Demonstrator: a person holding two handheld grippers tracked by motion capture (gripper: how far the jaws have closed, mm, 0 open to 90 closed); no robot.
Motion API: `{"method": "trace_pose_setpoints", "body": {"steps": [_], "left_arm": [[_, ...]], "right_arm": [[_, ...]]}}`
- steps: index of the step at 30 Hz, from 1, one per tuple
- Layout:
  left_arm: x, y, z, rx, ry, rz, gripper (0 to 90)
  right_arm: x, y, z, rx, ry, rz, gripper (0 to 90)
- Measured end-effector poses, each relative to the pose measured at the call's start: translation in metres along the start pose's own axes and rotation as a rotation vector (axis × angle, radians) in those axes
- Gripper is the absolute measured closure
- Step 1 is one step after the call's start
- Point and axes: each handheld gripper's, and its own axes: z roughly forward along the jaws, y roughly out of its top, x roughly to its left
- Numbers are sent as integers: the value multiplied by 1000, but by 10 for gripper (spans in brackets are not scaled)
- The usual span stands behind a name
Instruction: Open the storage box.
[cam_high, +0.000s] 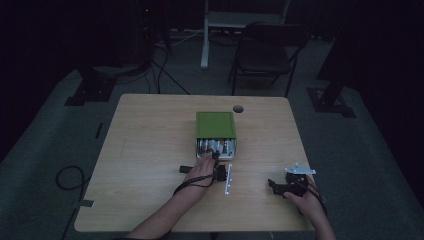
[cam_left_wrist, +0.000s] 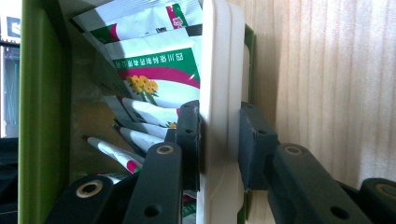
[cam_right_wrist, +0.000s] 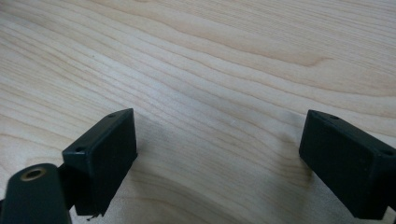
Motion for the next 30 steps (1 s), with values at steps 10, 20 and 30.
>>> {"method": "trace_pose_setpoints", "body": {"steps": [10, 20, 30], "left_arm": [[-3, 1, -6, -12, -14, -8, 734], [-8, 3, -15, -14, -16, 3, 735], [-13, 3, -24, -27, -21, 0, 735]], "right_arm": [[0, 0, 0, 0, 0, 0, 108], [0, 0, 0, 0, 0, 0, 108], [0, 0, 0, -1, 0, -1, 108]]}}
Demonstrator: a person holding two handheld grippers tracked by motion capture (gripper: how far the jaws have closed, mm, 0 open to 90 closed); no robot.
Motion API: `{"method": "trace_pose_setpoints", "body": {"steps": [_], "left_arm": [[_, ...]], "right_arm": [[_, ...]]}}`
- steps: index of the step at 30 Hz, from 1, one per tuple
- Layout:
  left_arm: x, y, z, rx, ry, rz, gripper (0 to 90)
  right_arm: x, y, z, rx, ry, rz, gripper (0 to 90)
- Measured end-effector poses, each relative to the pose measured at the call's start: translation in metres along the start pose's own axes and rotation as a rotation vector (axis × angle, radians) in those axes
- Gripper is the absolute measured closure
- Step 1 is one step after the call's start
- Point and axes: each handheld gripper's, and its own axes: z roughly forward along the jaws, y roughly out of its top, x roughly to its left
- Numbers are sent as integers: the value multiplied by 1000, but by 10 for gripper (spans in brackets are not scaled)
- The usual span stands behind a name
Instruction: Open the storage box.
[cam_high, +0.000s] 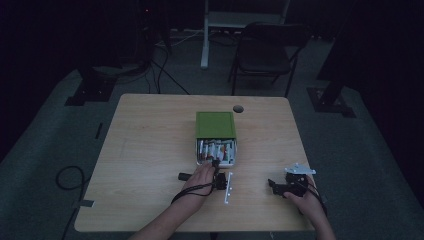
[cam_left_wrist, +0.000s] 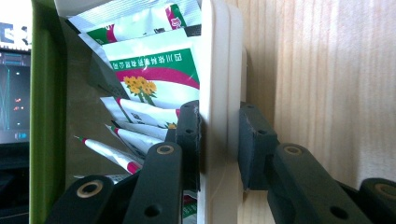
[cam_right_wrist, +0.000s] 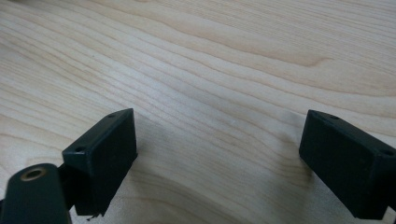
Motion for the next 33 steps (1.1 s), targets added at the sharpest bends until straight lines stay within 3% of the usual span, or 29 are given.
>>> {"method": "trace_pose_setpoints", "body": {"steps": [23, 33], "left_arm": [[-14, 5, -25, -21, -14, 27, 736], [-22, 7, -37, -24, -50, 41, 738]], "right_arm": [[0, 0, 0, 1, 0, 1, 108], [0, 0, 0, 0, 0, 0, 108]]}}
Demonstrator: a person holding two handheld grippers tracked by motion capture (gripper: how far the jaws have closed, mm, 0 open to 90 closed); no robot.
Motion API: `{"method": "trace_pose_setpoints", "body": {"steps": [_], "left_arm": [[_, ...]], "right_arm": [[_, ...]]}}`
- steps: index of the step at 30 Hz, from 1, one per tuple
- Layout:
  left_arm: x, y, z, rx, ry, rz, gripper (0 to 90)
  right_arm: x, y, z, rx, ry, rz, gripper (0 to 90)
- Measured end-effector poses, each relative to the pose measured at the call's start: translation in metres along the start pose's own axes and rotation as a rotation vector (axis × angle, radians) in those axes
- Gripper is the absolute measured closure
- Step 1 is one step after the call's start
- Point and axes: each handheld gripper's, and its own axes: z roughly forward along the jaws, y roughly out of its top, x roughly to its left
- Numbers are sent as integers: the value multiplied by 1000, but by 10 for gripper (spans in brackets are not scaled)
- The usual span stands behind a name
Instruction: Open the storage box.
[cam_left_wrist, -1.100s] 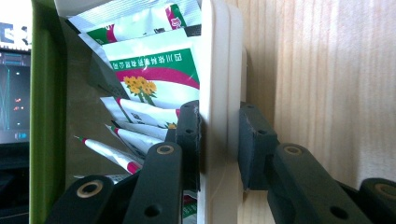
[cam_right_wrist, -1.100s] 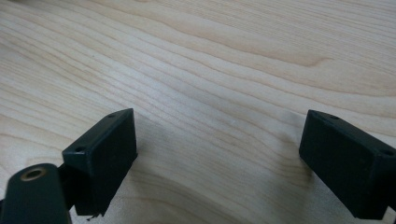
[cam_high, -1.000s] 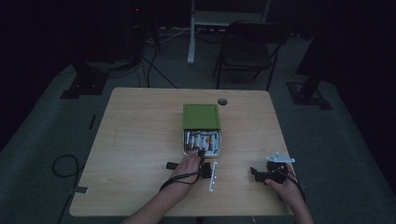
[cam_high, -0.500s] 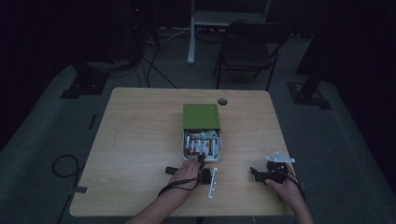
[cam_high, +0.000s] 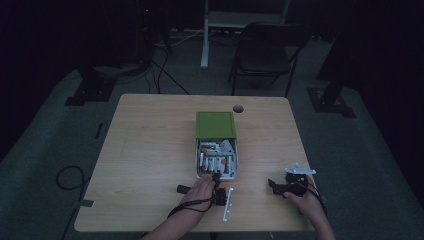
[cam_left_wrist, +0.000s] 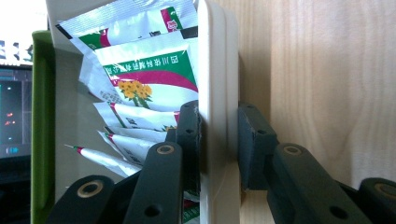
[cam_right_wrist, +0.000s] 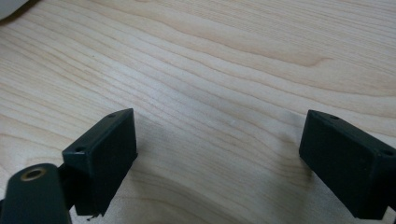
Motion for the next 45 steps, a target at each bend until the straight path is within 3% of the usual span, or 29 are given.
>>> {"method": "trace_pose_setpoints", "body": {"steps": [16, 29, 31, 33, 36, 42, 43, 44, 45], "left_arm": [[-10, 4, -11, -8, 15, 3, 738], [-10, 3, -14, -21, 1, -43, 737], [-10, 2, -15, -38, -12, -77, 719], [-8, 1, -15, -72, -20, -105, 643], [-6, 1, -19, -113, -58, -166, 601], [0, -4, -27, -161, -131, -272, 581], [0, -4, -27, -161, -131, -272, 581], [2, -7, -30, -188, -149, -318, 581], [2, -7, -31, -197, -155, -334, 581]], "right_arm": [[0, 0, 0, 1, 0, 0, 108], [0, 0, 0, 0, 0, 0, 108], [0, 0, 0, 0, 0, 0, 108], [0, 0, 0, 0, 0, 0, 108], [0, 0, 0, 0, 0, 0, 108], [0, 0, 0, 0, 0, 0, 108], [0, 0, 0, 0, 0, 0, 108], [0, 0, 0, 0, 0, 0, 108], [0, 0, 0, 0, 0, 0, 108]]}}
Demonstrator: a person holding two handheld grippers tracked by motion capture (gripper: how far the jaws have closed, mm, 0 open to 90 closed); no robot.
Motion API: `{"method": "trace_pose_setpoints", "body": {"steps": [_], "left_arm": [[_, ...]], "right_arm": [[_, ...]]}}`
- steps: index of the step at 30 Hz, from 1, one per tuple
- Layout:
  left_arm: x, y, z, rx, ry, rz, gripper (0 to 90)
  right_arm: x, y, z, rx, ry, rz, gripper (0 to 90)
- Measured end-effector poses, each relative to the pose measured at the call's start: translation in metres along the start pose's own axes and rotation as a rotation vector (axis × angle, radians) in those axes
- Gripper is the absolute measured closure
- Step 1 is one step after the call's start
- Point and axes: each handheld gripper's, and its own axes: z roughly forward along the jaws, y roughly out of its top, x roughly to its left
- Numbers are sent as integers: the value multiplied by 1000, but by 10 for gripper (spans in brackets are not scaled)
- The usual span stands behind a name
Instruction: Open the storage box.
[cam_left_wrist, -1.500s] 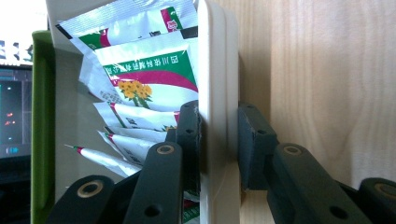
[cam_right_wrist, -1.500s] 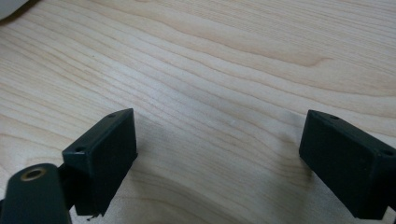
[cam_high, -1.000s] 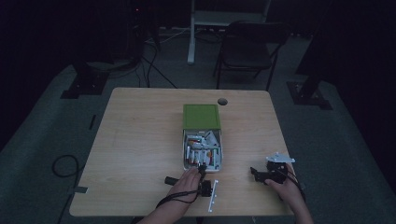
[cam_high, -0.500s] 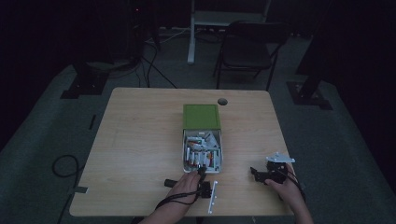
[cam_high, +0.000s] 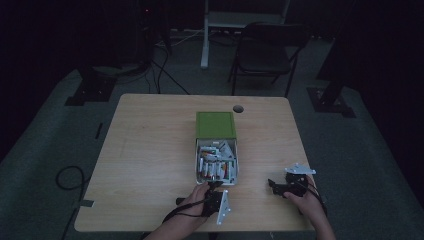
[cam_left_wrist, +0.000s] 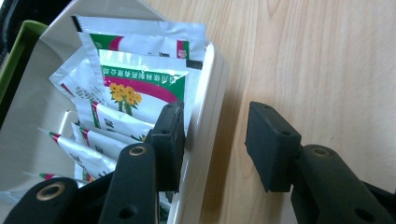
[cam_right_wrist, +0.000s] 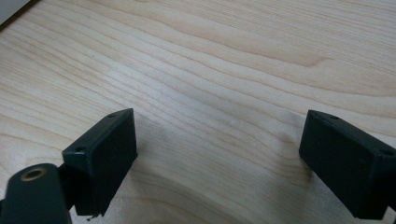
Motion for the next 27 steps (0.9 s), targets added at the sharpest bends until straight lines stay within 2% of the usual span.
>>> {"method": "trace_pose_setpoints", "body": {"steps": [5, 13, 17, 22, 27], "left_arm": [[8, -4, -9, -53, -47, -108, 581], [14, -17, -20, -92, -93, -205, 581], [16, -25, -26, -122, -111, -238, 581], [18, -36, -30, -135, -116, -248, 581], [19, -49, -35, -146, -131, -298, 581]], "right_arm": [[0, 0, 0, 0, 0, -1, 108], [0, 0, 0, 0, 0, 0, 108], [0, 0, 0, 0, 0, 0, 108], [0, 0, 0, 0, 0, 0, 108], [0, 0, 0, 0, 0, 0, 108]]}}
